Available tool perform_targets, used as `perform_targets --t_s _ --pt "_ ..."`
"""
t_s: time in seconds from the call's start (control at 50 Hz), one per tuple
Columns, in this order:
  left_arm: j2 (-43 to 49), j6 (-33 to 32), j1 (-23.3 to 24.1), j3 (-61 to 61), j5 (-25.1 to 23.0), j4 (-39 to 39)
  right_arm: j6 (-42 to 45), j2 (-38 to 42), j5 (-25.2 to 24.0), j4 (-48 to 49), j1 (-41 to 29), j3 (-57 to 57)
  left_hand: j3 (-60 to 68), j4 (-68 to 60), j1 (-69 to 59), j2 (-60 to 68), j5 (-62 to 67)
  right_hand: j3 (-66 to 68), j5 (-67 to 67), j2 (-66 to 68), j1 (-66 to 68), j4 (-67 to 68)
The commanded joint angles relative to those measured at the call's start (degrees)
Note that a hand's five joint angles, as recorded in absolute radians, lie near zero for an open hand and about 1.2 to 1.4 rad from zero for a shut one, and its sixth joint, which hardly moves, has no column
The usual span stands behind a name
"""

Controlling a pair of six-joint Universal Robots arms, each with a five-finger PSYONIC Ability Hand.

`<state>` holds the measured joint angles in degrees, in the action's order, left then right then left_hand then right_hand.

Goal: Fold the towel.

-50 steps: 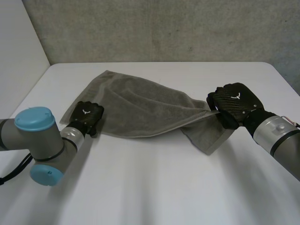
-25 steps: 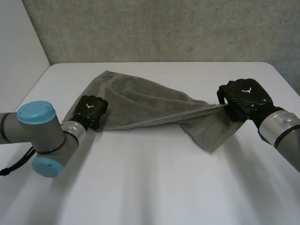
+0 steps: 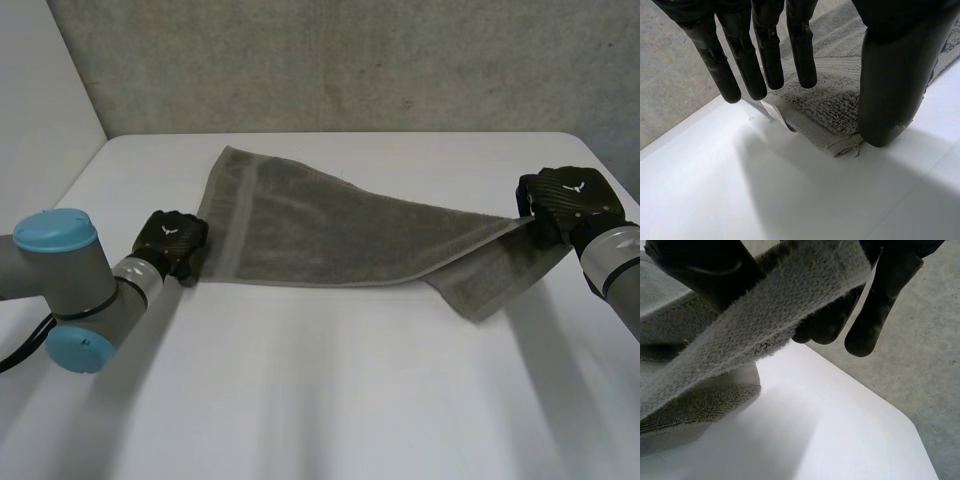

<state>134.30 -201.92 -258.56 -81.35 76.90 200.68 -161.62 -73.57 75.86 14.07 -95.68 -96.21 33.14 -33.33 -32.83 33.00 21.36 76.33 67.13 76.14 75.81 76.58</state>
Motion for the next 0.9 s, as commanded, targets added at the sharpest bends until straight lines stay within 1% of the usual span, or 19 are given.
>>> perform_targets --t_s 0.02,0.36,0.4,0.42,0.46,0.52,0.56,0.58,0.62,0.68,0.8,0.9 --pt "-0.01 0.03 0.08 0.05 0.01 0.15 0.08 0.1 -0.36 -0.01 -0.29 -0.47 -2.24 2.42 1.93 -2.09 -0.46 3.67 2.87 3.86 4.19 3.42" --pt "1.58 0.12 0.16 1.98 -0.08 -0.29 0.17 0.19 -0.62 -0.01 -0.38 -1.0 2.47 -2.29 -2.78 2.62 4.25 3.67 2.87 3.86 4.19 3.42" --pt "1.58 0.38 0.16 2.77 -0.17 -1.16 0.17 0.19 -0.62 -0.01 -0.38 -1.08 6.65 -6.46 -6.96 6.79 8.43 3.67 2.87 3.86 4.19 3.42" --pt "1.58 0.38 0.16 2.77 -0.17 -1.17 0.17 0.19 -0.62 -0.01 -0.38 -1.08 6.68 -6.49 -6.99 6.82 8.46 3.67 2.87 3.86 4.19 3.42" --pt "1.49 0.73 0.25 3.65 -1.22 -3.35 0.26 0.27 -0.62 -0.01 -0.38 -1.17 11.87 -11.69 -12.18 12.02 13.65 3.67 2.87 3.86 4.19 3.42" --pt "1.31 0.74 0.16 4.09 -2.1 -4.95 0.26 0.36 -0.62 -0.01 -0.38 -1.08 12.06 -11.88 -12.37 12.21 13.84 3.67 2.87 3.86 4.19 3.42" --pt "1.31 0.82 0.16 5.14 -3.68 -8.27 0.26 0.71 -0.62 -0.01 -0.38 -1.08 11.72 -11.54 -12.04 11.87 13.5 3.67 2.87 3.86 4.19 3.42" --pt "1.31 0.82 0.16 5.14 -3.68 -8.29 0.26 0.71 -0.62 -0.01 -0.38 -1.08 11.72 -11.54 -12.03 11.87 13.5 3.67 2.87 3.86 4.19 3.42" --pt "1.57 0.82 0.25 6.54 -4.12 -11.52 0.26 0.8 -0.62 -0.01 -0.38 -1.08 11.05 -10.87 -11.36 11.2 12.83 3.67 2.87 3.86 4.19 3.42" --pt "1.84 0.82 0.16 7.08 -4.04 -12.94 0.26 0.89 -0.54 -0.01 -0.38 -1.08 10.05 -9.86 -10.36 10.19 11.82 3.67 2.87 3.86 4.19 3.42" --pt "2.28 0.65 0.16 7.34 -3.86 -12.95 0.35 0.89 -0.62 -0.01 -0.38 -1.26 8.7 -8.51 -9.01 8.84 10.47 3.67 2.87 3.86 4.19 3.42" --pt "2.63 0.74 0.16 8.31 -3.68 -12.95 0.35 1.06 -0.62 -0.01 -0.38 -1.44 10.04 -9.86 -10.35 10.19 11.82 3.67 2.87 3.86 4.19 3.42"
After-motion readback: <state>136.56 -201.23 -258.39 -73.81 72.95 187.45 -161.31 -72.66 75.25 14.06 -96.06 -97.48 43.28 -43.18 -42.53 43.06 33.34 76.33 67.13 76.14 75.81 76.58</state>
